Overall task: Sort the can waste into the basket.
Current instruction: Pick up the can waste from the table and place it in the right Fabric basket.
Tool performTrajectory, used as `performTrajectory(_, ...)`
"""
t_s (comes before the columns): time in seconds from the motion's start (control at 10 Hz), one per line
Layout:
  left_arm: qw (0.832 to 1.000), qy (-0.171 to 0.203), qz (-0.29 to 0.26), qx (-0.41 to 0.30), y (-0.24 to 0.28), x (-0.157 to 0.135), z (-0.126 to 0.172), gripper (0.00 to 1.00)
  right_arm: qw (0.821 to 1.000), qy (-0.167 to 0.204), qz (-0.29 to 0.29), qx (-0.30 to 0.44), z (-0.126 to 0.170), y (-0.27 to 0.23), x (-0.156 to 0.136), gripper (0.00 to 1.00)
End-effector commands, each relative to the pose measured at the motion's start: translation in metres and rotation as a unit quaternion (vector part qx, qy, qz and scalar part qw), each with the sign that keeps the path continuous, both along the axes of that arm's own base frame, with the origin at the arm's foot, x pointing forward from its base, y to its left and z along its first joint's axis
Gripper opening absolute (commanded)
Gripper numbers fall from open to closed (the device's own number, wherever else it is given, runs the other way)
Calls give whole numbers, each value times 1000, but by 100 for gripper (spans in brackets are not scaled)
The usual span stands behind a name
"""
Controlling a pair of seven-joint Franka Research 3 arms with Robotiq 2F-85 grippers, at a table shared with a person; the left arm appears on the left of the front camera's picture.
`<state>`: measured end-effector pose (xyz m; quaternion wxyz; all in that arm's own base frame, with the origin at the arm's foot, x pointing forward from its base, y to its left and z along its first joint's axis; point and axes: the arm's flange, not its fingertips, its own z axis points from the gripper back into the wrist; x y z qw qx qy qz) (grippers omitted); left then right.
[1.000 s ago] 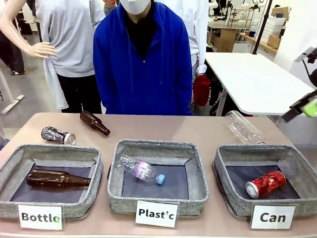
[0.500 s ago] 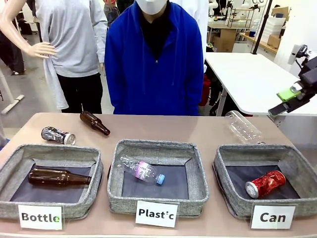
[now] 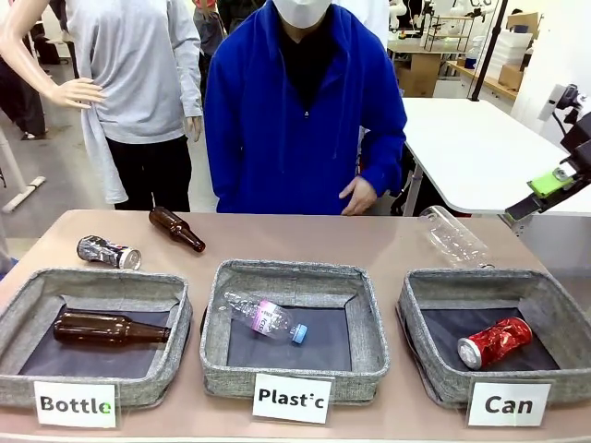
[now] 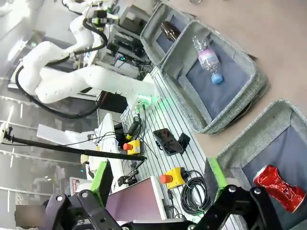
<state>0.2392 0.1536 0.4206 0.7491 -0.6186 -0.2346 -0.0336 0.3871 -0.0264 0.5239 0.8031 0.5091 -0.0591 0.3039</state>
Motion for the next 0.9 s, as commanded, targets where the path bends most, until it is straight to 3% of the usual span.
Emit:
performTrajectory(0.0,1000,4,-4,-4,-2,-4,1,100,1000,-4,7,-3,3,-5,2,100)
performTrajectory(0.6,1000,0,0,0,0,0,0,100,1000,-4,7,-3,3,-5,2,100)
performTrajectory(0.7,998,-55,-12,12,-5,-7,14,100,1000,-4,7,-3,3,-5,2,100)
performTrajectory(0.8,996,-71,36,46,-12,5,20,100,1000,-4,7,-3,3,-5,2,100)
